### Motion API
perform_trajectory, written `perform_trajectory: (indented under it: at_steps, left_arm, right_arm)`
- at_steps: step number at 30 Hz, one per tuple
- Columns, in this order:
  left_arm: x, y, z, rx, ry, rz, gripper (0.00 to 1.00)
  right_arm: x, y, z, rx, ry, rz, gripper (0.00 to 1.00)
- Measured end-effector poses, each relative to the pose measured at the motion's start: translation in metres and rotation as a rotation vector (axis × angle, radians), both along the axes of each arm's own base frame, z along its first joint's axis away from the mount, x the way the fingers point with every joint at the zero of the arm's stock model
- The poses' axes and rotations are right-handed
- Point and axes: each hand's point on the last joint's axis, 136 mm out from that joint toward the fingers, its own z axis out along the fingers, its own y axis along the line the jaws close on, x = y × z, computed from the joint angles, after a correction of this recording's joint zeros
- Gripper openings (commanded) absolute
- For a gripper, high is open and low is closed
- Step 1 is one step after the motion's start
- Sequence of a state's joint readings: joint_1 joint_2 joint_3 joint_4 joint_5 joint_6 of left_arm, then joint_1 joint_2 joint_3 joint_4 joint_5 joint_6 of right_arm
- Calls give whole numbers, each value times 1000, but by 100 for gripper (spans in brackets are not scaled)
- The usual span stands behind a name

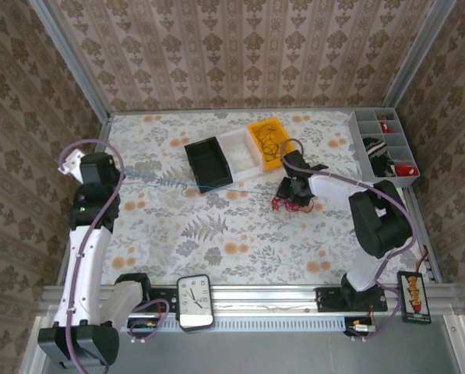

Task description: Untangle the cables

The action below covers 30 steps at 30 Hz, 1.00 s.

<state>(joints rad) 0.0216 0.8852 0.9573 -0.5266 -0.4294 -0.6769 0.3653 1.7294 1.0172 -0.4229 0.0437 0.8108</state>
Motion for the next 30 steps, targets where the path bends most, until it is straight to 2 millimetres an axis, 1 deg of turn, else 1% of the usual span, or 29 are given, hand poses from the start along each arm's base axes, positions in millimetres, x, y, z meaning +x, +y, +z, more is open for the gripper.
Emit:
perform_trajectory:
  at_steps: [10,13,15,17,18,21,23,25,26,28,30]
  left_arm:
    - [-32,55,21,61,29,213,0]
    - [-36,61,23,67,37,231,0]
    - [-30,56,21,50,38,195,0]
    - [-19,44,17,21,37,122,0]
    - [-10,33,15,7,30,68,0]
    - [15,-10,15,-28,2,-131,0]
    - [28,-44,20,-52,-39,-281,0]
    - [38,-77,34,-80,-105,-433,0]
    - [41,-89,41,-93,-138,-494,0]
    - [45,-117,61,-123,-223,-636,0]
    - [45,-139,74,-147,-280,-752,0]
  right_arm:
    - [-5,-23,-2,121,-16,-250,52]
    - [-5,-25,-1,138,-22,-286,52]
    - [-5,-25,-1,140,-23,-290,52]
    - [-4,-25,0,138,-26,-285,52]
    - [-3,-24,1,136,-29,-274,52]
    - [-1,-17,6,105,-46,-204,52]
    - [2,-9,12,86,-64,-139,52]
    - [6,3,21,67,-96,-58,53]
    - [8,10,27,63,-117,-19,53]
    - [13,24,44,62,-170,58,53]
    - [19,37,63,74,-234,129,53]
